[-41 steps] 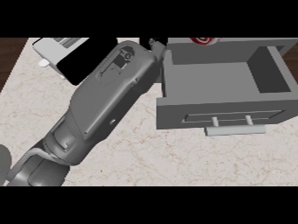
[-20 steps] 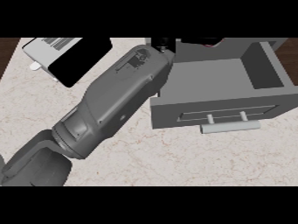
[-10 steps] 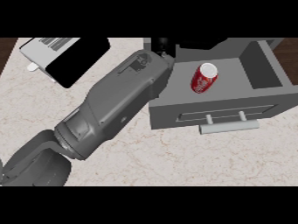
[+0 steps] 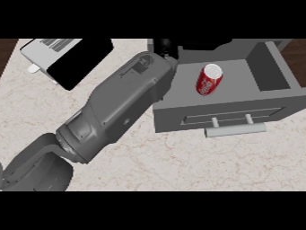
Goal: Pick up the can, place it into the drawer and close the drawer
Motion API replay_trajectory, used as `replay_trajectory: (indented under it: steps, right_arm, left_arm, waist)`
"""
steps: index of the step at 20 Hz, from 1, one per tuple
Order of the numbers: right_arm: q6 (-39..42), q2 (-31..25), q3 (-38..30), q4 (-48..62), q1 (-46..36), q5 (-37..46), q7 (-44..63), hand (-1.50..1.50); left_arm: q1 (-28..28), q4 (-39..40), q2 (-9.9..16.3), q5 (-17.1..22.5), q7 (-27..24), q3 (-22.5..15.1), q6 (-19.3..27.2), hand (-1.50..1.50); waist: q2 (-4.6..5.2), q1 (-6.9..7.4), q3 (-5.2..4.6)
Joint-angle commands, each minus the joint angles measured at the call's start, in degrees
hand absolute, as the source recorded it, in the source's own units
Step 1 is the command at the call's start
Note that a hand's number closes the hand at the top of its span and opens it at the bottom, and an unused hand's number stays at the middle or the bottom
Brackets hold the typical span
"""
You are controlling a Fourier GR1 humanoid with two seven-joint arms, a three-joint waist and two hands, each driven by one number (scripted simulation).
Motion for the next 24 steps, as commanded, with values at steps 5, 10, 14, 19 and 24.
replay_trajectory:
  steps: [5,10,14,19,24]
  right_arm:
    - [5.83,-1.02,1.77,-2.63,-2.36,14.07,-9.81,-1.50]
    - [5.20,-1.25,5.30,-5.95,-5.13,21.59,-11.38,-1.50]
    - [3.74,-1.31,12.06,-7.89,-9.39,33.74,-11.14,-1.50]
    - [1.17,-3.29,19.55,-0.92,-17.25,47.79,-12.48,-1.50]
    - [-4.33,-1.70,28.46,7.18,-20.22,62.79,-18.35,-1.50]
  left_arm:
    - [0.11,-3.20,0.00,2.85,-3.59,-0.27,0.20,-1.50]
    - [-2.05,0.47,0.00,3.34,-6.53,1.64,-1.78,-1.50]
    - [-2.85,-1.29,0.00,3.47,-7.41,0.70,1.02,-1.50]
    - [-1.93,-3.17,0.00,5.03,-4.14,0.67,1.26,-1.50]
    - [-1.23,-2.45,0.01,4.74,-3.78,1.53,0.59,-1.50]
  waist:
    - [-0.17,1.49,0.01]
    - [0.01,2.03,-0.04]
    - [-0.18,3.59,-0.09]
    - [-0.50,5.10,-0.11]
    - [-0.56,5.36,-0.08]
